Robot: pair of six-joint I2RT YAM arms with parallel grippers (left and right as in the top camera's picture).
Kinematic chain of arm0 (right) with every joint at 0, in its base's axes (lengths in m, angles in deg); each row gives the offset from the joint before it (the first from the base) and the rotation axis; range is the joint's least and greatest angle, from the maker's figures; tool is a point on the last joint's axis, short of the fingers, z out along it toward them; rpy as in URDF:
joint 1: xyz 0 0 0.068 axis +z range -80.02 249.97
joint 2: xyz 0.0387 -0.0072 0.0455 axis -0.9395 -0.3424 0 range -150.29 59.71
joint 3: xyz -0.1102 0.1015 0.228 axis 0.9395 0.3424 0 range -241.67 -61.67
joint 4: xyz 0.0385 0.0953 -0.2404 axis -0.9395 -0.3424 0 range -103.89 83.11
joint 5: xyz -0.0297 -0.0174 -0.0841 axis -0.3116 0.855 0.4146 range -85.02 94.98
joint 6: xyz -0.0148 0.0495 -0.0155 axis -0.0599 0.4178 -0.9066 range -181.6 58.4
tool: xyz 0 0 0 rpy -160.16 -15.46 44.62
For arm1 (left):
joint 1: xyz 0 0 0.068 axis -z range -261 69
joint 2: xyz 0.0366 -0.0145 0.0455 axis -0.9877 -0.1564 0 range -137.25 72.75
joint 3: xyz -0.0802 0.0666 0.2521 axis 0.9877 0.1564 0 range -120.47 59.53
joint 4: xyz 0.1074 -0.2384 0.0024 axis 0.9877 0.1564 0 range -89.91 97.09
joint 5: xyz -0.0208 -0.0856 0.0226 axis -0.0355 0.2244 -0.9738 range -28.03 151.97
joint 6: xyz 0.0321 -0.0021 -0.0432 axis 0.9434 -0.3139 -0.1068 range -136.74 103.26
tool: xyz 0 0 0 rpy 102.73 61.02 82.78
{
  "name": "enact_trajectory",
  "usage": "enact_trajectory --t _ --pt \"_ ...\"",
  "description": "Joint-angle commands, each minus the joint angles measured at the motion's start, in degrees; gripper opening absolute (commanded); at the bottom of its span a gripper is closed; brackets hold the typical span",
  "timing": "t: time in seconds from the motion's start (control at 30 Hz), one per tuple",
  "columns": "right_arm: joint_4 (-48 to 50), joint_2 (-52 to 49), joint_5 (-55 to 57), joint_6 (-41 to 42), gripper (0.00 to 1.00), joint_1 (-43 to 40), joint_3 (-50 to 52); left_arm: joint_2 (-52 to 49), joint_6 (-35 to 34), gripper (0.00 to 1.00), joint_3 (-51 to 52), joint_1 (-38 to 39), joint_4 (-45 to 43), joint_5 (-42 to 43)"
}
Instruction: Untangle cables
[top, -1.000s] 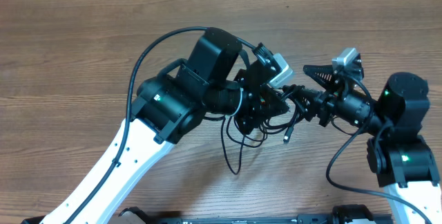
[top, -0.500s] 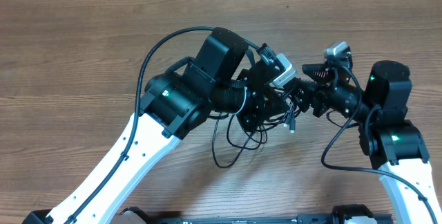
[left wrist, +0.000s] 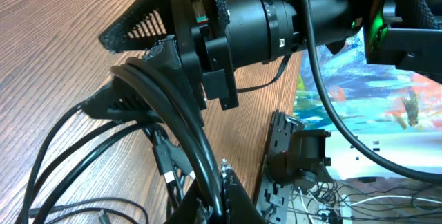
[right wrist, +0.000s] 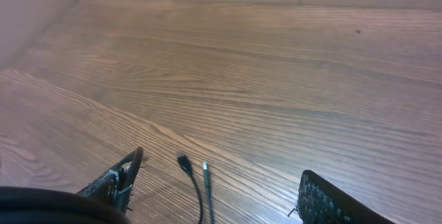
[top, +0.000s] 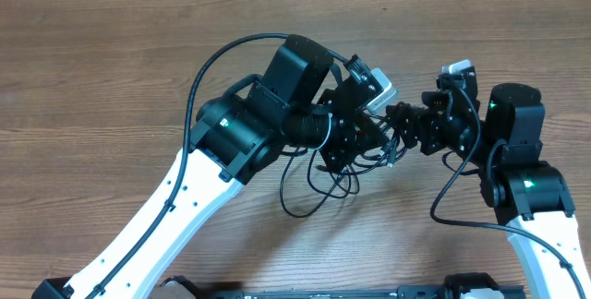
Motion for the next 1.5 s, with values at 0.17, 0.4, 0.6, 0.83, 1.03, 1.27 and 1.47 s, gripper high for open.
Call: enact_trajectory --t 0.17,0.4,0.6,0.83,1.03,1.27,1.47 --pt "-2.29 -1.18 15.26 0.20 0.77 -0.98 -0.46 3.50 0.33 0.04 -1.25 -1.75 -0.15 5.22" --pt "-2.43 -1.18 13.16 0.24 0.77 -0.98 -0.46 3.61 0.31 0.04 -1.25 -3.65 0.72 5.25" --pt "-2.36 -1.18 8.72 0.22 0.54 -0.96 -0.46 3.58 0.31 0.04 -1.25 -3.63 0.83 5.25" --pt "-1.42 -1.18 3.17 0.20 0.14 -0.96 -0.48 3.58 -0.11 0.04 -1.25 -3.63 1.09 5.22" --pt "-0.31 -1.16 -1.73 0.22 0.04 -0.96 -0.50 3.58 -0.13 0.04 -1.25 -3.63 1.40 2.91" --pt "1.16 -0.17 -6.84 0.26 0.04 -0.96 -0.55 3.58 -0.13 0.04 -1.22 -3.63 3.06 -0.66" --pt "6.58 2.97 -13.49 3.67 0.04 -0.96 -0.55 3.41 -0.11 0.07 -1.22 -3.63 3.30 -3.80"
